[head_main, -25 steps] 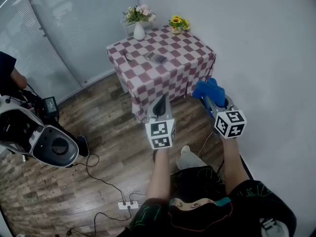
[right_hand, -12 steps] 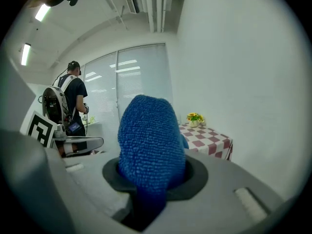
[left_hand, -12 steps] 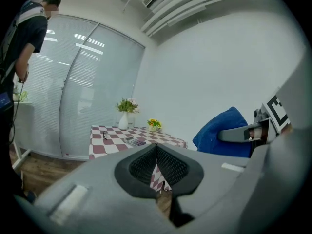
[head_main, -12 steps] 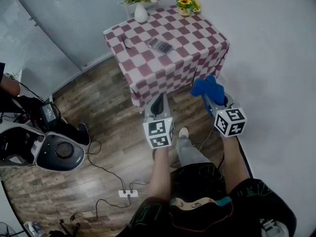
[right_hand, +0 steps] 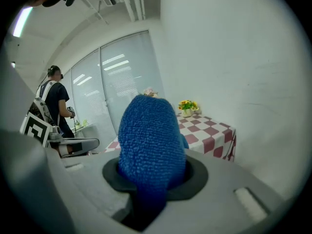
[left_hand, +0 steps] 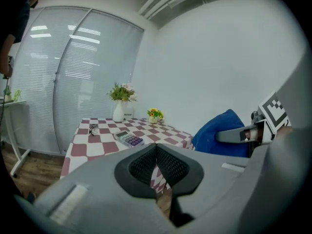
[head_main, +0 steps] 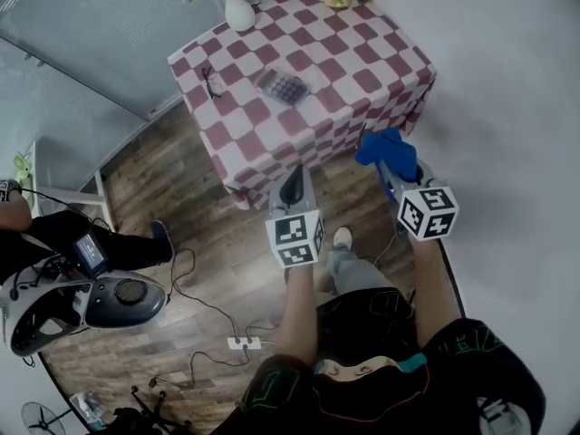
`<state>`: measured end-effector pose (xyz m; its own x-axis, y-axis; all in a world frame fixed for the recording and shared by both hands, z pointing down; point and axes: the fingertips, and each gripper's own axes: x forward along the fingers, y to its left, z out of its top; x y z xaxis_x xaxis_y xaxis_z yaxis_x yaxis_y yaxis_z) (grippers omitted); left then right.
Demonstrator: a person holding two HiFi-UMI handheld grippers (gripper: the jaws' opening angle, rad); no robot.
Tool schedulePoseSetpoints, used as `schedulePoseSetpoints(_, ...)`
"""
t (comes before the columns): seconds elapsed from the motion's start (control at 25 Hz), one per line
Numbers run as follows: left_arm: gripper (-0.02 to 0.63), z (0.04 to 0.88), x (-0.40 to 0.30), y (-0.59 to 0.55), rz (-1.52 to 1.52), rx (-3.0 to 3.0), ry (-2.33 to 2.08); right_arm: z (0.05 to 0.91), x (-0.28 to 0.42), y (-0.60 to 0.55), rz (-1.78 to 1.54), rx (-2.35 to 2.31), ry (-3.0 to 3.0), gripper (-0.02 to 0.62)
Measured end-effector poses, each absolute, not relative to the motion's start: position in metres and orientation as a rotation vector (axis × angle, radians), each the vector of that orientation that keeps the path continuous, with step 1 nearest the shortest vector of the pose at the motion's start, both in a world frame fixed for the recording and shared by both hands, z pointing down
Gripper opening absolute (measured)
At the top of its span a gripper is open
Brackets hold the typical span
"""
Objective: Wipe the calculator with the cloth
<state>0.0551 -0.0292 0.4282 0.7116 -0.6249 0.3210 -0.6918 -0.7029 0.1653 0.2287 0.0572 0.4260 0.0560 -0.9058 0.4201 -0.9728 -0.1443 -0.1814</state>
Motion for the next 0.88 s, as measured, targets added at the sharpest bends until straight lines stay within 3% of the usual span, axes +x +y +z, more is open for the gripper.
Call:
schedulePoseSetpoints(0.48, 0.011, 0.394, 0.109, -0.098, 0.294, 2.681, -1.128, 0.395, 0.296, -0.018, 0.603, 2.19, -2.031, 0.12)
schedulePoseSetpoints(0.88, 0.011, 0.423, 0.106, -0.181, 0.275, 2.571, -1.216, 0.413, 0.29, -0.114, 0.582, 2.03, -2.078, 0.12)
